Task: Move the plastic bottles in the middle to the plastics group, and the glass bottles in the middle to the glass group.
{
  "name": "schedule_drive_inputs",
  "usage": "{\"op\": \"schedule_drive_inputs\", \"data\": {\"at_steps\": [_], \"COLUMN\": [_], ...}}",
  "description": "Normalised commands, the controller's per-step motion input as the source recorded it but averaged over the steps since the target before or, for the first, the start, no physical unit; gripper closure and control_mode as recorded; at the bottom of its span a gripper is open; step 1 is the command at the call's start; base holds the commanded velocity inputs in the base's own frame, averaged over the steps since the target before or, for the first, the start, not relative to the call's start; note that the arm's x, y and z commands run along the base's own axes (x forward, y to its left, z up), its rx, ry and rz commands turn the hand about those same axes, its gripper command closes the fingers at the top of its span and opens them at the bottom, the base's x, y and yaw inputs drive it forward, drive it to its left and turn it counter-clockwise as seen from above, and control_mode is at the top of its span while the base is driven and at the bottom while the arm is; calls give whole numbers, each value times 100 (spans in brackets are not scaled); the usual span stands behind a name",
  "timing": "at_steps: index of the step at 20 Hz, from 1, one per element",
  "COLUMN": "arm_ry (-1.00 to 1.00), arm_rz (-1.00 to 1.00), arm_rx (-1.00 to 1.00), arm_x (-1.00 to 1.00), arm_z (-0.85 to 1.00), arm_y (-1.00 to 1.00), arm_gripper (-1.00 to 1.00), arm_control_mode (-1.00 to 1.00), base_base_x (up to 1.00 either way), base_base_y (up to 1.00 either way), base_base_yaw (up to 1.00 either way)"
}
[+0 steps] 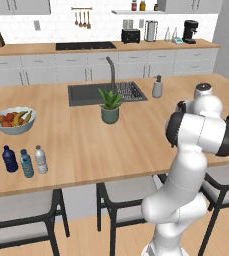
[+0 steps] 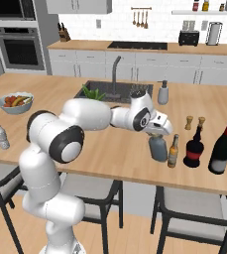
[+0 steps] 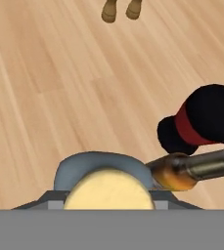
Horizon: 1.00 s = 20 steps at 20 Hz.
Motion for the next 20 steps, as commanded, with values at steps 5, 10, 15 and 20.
{"op": "schedule_drive_inputs", "data": {"at_steps": [5,10,15,20], "arm_ry": [0,0,0,0], "arm_rz": [0,0,0,0], "arm_rx": [0,0,0,0], "arm_x": [11,8,0,0], "arm_z": [-20,-23,-28,-6], "arm_y": [-9,-9,-1,-7], "arm_gripper": [100,100,-100,-100], "arm_control_mode": [-100,-100,-100,-100], "base_base_x": [0,0,0,0], "base_base_y": [0,0,0,0], "base_base_yaw": [0,0,0,0]}}
